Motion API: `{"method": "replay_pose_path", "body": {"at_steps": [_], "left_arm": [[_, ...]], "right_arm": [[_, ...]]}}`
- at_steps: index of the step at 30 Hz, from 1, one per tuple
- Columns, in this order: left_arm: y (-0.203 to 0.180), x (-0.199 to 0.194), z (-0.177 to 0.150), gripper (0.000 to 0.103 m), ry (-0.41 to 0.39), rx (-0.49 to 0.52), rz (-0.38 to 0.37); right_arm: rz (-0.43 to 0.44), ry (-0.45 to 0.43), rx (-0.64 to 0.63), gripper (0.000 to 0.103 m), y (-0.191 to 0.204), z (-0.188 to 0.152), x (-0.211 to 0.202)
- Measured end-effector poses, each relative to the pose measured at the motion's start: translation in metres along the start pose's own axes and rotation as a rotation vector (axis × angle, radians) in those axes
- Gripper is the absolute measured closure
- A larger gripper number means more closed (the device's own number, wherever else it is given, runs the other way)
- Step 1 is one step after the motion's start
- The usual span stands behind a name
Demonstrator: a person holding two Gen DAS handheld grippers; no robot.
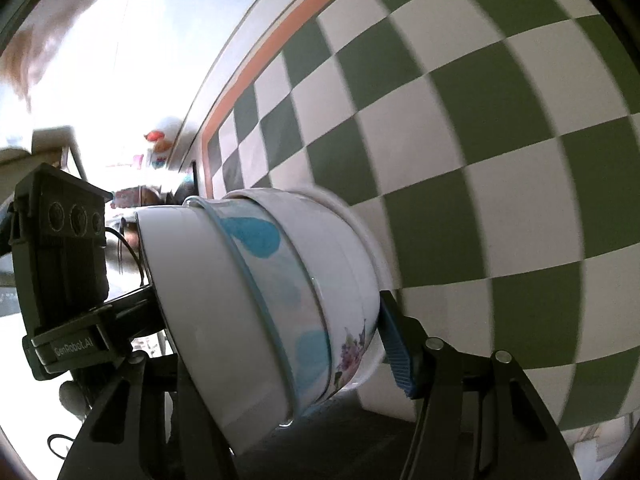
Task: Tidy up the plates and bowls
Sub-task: 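Carry the bowl stack with the right gripper over the plate stack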
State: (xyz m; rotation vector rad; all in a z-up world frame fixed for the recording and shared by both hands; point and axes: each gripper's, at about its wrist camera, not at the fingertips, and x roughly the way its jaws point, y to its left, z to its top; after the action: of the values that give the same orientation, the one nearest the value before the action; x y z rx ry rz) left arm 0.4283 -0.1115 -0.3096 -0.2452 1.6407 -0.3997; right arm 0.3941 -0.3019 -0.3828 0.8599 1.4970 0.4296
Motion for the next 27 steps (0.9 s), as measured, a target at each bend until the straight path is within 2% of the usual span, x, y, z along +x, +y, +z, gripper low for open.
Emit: {"method": "replay_pose_path", "body": {"at_steps": [12,27], "left_arm": [[0.067,0.0,-0.008,0.045,-0.002,-0.099,-0.029],[0.083,0.016,-0.006,0.045,0.01,-0.128,-0.046]], "right_arm": [[-0.035,0.065,-0.045,0.044,0.035,-0.004,0.068],[-0.074,0.084,-0.033,0.046,0.031,0.003,0.083]]}}
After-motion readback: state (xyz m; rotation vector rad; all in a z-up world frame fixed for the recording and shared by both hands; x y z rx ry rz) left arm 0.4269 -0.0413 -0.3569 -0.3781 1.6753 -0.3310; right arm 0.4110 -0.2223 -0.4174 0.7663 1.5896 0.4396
